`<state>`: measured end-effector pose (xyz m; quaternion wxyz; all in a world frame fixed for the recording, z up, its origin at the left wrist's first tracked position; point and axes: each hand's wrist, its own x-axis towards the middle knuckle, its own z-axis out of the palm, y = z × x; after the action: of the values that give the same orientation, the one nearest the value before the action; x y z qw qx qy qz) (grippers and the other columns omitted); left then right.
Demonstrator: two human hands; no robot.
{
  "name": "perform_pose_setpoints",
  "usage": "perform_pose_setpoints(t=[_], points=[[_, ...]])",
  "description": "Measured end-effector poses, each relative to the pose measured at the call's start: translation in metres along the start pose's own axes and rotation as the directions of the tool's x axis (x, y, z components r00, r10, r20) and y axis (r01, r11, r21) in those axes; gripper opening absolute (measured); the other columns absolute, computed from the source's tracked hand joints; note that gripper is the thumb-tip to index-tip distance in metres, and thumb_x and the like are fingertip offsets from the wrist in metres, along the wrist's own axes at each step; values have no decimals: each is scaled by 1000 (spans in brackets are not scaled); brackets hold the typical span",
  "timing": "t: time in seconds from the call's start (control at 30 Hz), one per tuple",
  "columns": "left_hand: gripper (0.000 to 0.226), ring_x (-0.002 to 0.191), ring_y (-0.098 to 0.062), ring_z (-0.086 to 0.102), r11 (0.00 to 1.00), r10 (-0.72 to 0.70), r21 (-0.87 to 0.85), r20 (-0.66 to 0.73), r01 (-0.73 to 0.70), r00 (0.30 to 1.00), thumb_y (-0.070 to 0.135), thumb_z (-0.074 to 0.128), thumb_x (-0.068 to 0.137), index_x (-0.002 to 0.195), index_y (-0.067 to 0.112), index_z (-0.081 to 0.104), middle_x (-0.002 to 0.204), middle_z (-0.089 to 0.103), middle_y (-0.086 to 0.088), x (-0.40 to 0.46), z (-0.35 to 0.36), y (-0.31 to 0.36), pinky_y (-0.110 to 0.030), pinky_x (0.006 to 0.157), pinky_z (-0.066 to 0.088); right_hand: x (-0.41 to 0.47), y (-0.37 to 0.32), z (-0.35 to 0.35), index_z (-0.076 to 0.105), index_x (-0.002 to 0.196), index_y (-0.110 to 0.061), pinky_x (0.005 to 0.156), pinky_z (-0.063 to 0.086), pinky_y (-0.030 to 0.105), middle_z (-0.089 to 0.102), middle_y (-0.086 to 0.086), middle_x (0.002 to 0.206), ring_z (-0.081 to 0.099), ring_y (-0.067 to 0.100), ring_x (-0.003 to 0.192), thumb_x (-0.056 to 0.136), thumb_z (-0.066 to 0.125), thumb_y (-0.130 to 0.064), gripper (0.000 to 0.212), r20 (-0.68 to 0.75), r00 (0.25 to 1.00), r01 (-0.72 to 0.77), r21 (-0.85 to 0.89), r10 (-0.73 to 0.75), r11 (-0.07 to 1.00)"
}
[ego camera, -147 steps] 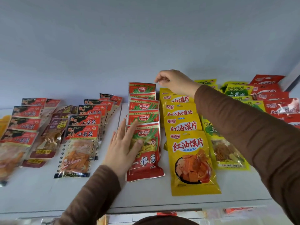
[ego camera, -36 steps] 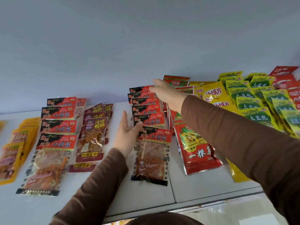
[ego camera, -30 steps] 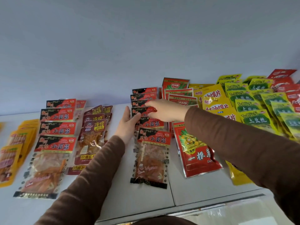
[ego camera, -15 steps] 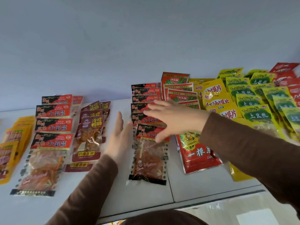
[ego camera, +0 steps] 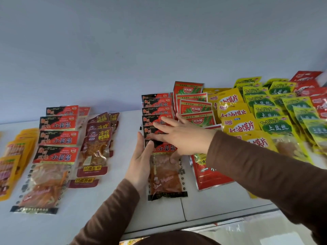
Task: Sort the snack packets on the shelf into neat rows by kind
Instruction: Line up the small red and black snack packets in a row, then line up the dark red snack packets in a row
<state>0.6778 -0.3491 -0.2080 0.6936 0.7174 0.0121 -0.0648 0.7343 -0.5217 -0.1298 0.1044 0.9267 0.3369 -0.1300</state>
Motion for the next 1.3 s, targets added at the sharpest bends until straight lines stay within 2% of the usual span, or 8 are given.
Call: perform_pose_setpoints(t=[0.27, 0.53, 0.67, 0.77, 0.87, 1.0, 1.13, 1.3], points=[[76, 151, -3, -12, 599, 134, 793, 37, -111, 990, 51, 25, 103, 153, 24, -26, 165, -6, 10, -32, -4, -8, -28, 120, -18, -18, -14, 17, -4, 158, -24, 118, -8, 61, -11, 1, 165, -16, 26, 151, 71, 62, -77, 121, -78, 996, 29, -44, -32, 999], [78, 151, -7, -19, 554, 203, 820, 36, -145, 979, 68, 13, 92, 154, 29, -17, 165, -18, 5, -37, -17, 11, -28, 123, -10, -15, -18, -20, 2, 159, -28, 116, -4, 32, -5, -8, 166, -7, 11, 151, 86, 50, -72, 97, -161, 986, 97, 328, -46, 940], [71, 154, -15, -14, 398, 316, 915, -68, -67, 946, 51, 29, 103, 161, 22, 0, 167, -10, 0, -26, -71, 20, -34, 126, -4, 6, -40, -53, 20, 158, -26, 116, 21, 27, 21, -7, 163, 23, 9, 147, 98, 57, -41, 72, -81, 996, 65, 942, 36, 331], [67, 155, -22, -6, 278, 290, 960, -64, -20, 955, 37, 38, 105, 161, 14, 9, 168, -3, -9, -15, -107, 20, -34, 126, 1, 44, -65, -63, 33, 151, -9, 120, 24, 35, 33, 6, 158, 30, 21, 146, 99, 59, -17, 59, 46, 993, -21, 974, 106, -224], [70, 156, -27, 1, 235, 208, 972, -50, -1, 977, 42, 36, 104, 161, 13, 8, 168, 2, -12, -13, -118, 10, -38, 127, 6, 92, -89, -66, 43, 143, -8, 119, 24, 37, 39, 5, 151, 31, 25, 143, 98, 57, -7, 47, 188, 954, -76, 905, 235, -418], [72, 153, -32, 12, 221, 192, 975, -56, 12, 980, 51, 31, 101, 160, 15, 10, 166, 16, -14, -22, -113, -7, -44, 124, 11, 154, -111, -59, 47, 132, -4, 89, 49, 35, 56, 10, 126, 56, 23, 109, 95, 59, -8, 39, 281, 851, -122, 928, 445, -352], [70, 151, -33, 16, 200, 230, 980, -38, -9, 972, 52, 27, 100, 160, 17, 13, 163, 22, -14, -23, -115, -13, -47, 123, 11, 189, -120, -65, 19, 150, 2, 114, 37, 40, 37, 16, 153, 41, 28, 138, 95, 63, -22, 75, 282, 782, -148, 950, 555, -274], [73, 154, -30, 5, 287, 224, 955, 3, -69, 975, 55, 25, 100, 161, 19, 6, 167, 12, -12, -22, -122, -17, -47, 124, 5, 199, -128, -67, 54, 130, -1, 93, 45, 30, 59, 11, 128, 57, 22, 102, 89, 74, -26, 52, 208, 751, -139, 978, 627, -159]])
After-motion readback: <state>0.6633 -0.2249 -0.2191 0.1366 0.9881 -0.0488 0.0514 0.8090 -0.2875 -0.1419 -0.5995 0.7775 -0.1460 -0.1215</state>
